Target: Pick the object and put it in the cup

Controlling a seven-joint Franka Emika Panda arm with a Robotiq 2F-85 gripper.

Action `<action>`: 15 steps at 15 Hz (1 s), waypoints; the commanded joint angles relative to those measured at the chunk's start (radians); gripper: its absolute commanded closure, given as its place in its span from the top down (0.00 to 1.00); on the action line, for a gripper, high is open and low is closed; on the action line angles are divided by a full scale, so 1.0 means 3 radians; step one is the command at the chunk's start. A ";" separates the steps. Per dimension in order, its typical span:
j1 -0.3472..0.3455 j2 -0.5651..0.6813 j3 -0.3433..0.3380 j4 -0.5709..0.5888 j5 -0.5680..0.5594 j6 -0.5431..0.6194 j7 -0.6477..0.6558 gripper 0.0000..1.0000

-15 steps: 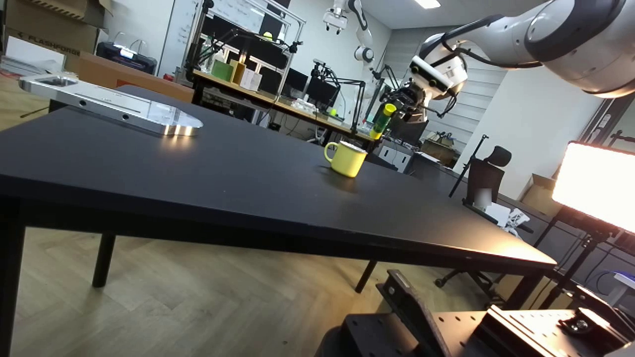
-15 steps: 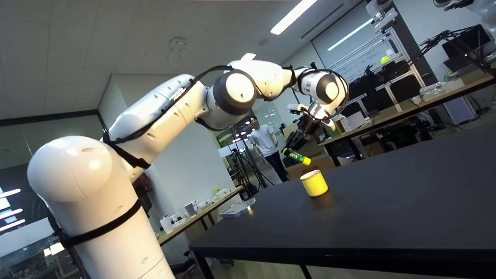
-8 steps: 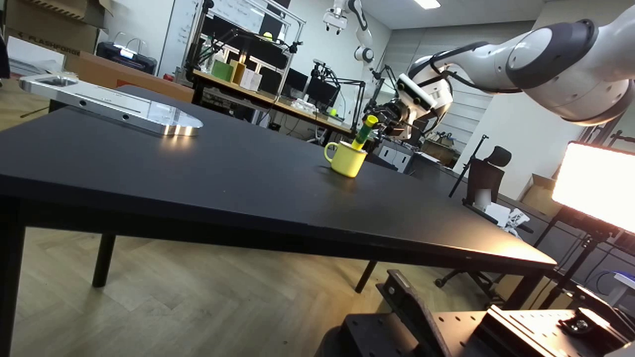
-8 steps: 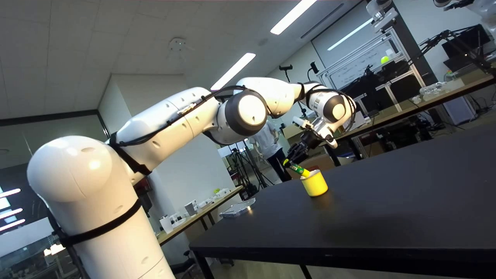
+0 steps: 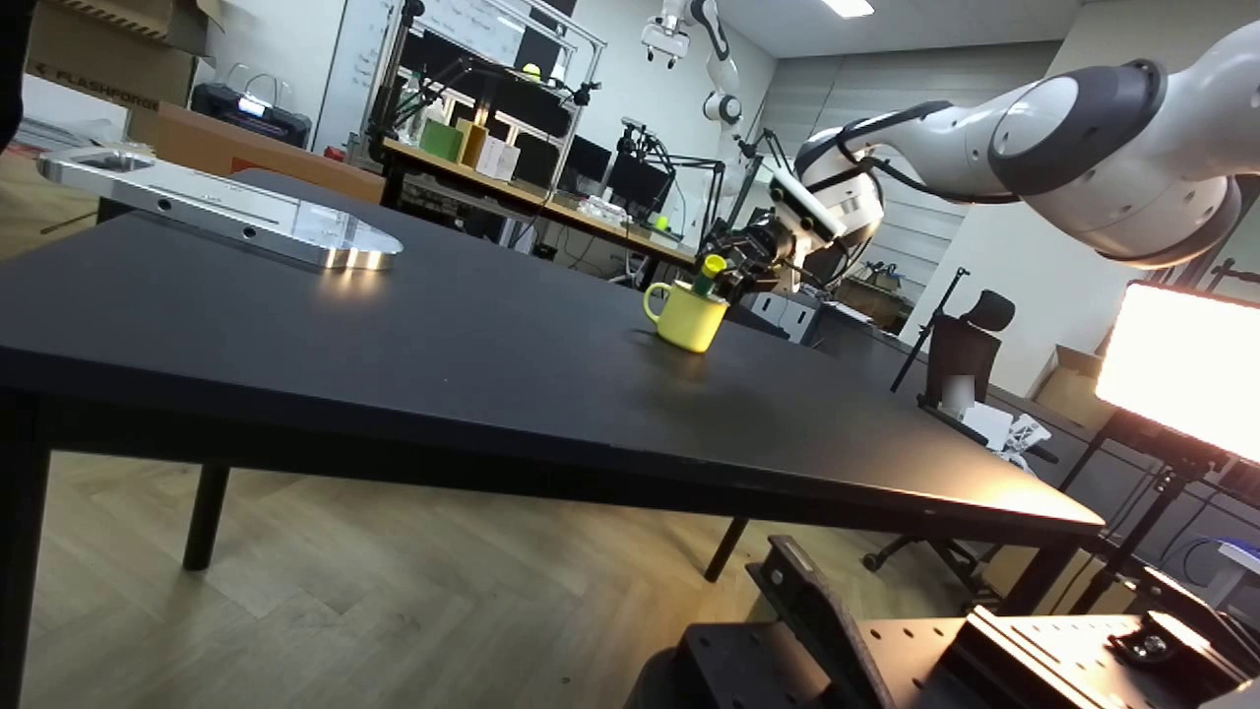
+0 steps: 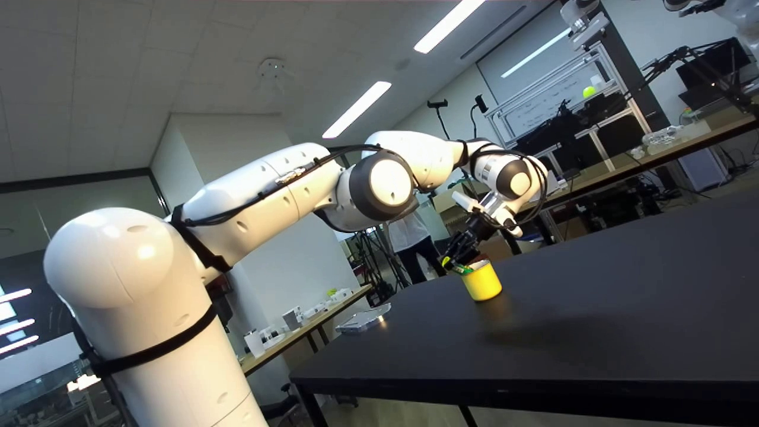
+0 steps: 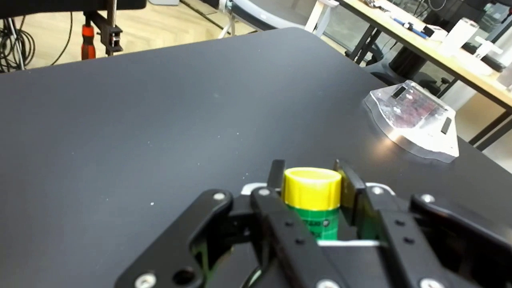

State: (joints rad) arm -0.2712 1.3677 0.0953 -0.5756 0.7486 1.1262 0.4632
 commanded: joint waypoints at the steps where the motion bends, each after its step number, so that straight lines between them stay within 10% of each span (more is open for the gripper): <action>1: 0.0040 0.0119 0.0002 0.0290 -0.0196 -0.0004 -0.0047 0.59; 8: 0.0081 -0.0329 -0.0062 0.0278 -0.0405 -0.0278 -0.0390 0.98; 15: -0.0039 -0.0551 0.0035 0.0518 -0.0592 -0.0626 -0.0460 1.00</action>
State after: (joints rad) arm -0.2723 1.1673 0.0688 -0.4800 0.5935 0.9582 0.3040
